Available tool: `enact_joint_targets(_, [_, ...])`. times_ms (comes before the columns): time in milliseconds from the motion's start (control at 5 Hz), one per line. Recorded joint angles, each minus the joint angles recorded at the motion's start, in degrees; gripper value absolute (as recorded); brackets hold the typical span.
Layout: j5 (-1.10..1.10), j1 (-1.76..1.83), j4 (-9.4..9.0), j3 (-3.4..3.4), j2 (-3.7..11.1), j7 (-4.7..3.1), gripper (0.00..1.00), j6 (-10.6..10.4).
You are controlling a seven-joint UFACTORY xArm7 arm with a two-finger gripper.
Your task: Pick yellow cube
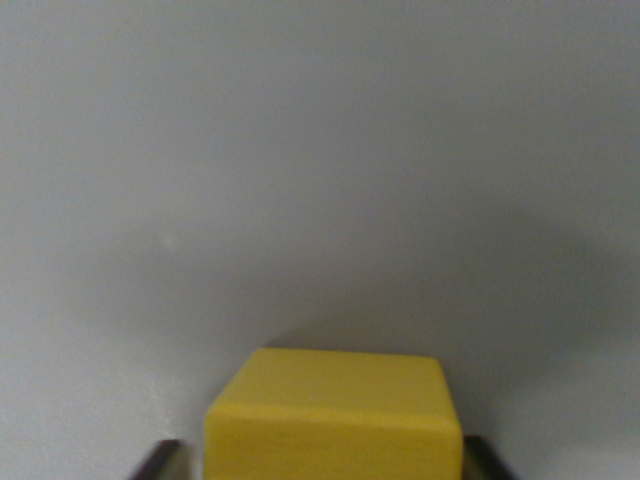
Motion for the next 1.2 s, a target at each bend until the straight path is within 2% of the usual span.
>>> enact_joint_targets(1000, [-0.08, 0.00, 0.58, -0.01, -0.35, 0.10, 1.00, 0.93])
enact_joint_targets(1200, [-0.17, 0.01, 1.15, -0.03, -0.71, 0.21, 1.00, 1.85])
